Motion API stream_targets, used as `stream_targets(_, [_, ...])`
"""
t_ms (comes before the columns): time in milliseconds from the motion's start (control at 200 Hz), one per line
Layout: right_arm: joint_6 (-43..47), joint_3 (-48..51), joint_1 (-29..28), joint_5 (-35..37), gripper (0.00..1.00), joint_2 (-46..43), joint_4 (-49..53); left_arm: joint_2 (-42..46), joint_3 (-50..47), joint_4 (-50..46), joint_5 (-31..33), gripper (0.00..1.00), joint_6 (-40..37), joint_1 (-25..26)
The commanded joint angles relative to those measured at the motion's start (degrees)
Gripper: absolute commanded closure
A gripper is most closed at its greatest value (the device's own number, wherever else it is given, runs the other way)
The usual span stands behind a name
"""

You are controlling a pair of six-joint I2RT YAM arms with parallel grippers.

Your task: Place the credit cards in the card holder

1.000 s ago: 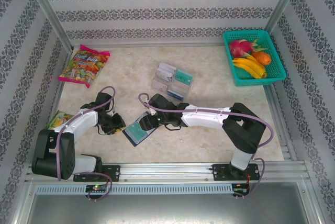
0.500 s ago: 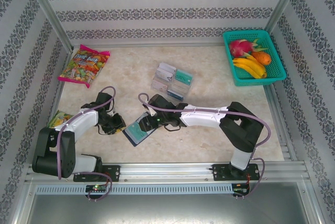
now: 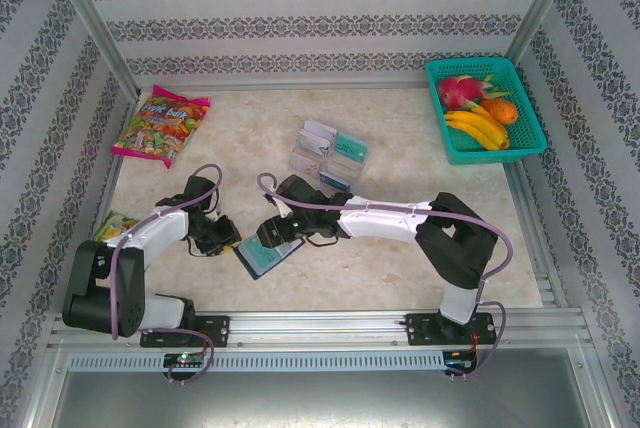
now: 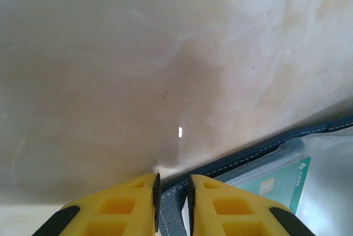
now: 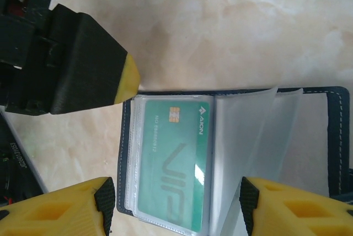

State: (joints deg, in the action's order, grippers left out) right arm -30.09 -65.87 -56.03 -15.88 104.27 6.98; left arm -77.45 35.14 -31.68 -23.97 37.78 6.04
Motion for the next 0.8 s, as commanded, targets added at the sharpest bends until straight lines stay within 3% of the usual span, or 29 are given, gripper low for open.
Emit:
stream_targets(0, [0.6,-0.8,-0.5,2.2,0.37,1.8,2.6,-0.9,-1.0,1.8,-0.7,0.76,0.1,0.8])
stream_targets(310, [1.0,-2.8,-0.7,1.5,0.36,4.4,4.5,-1.9,-2.4,3.2,-0.7,0.76,0.5,1.2])
stream_targets(570, [2.9,-3.0,0.1,5.1,0.36,3.9,8.0,-2.2,-2.8,3.4,-0.4,0.76,0.4,1.2])
stream_targets(794, [1.9,-2.8,-0.5,2.9,0.37,4.9,6.4,-3.1,-3.5,5.0,-0.6,0.76,1.3,1.8])
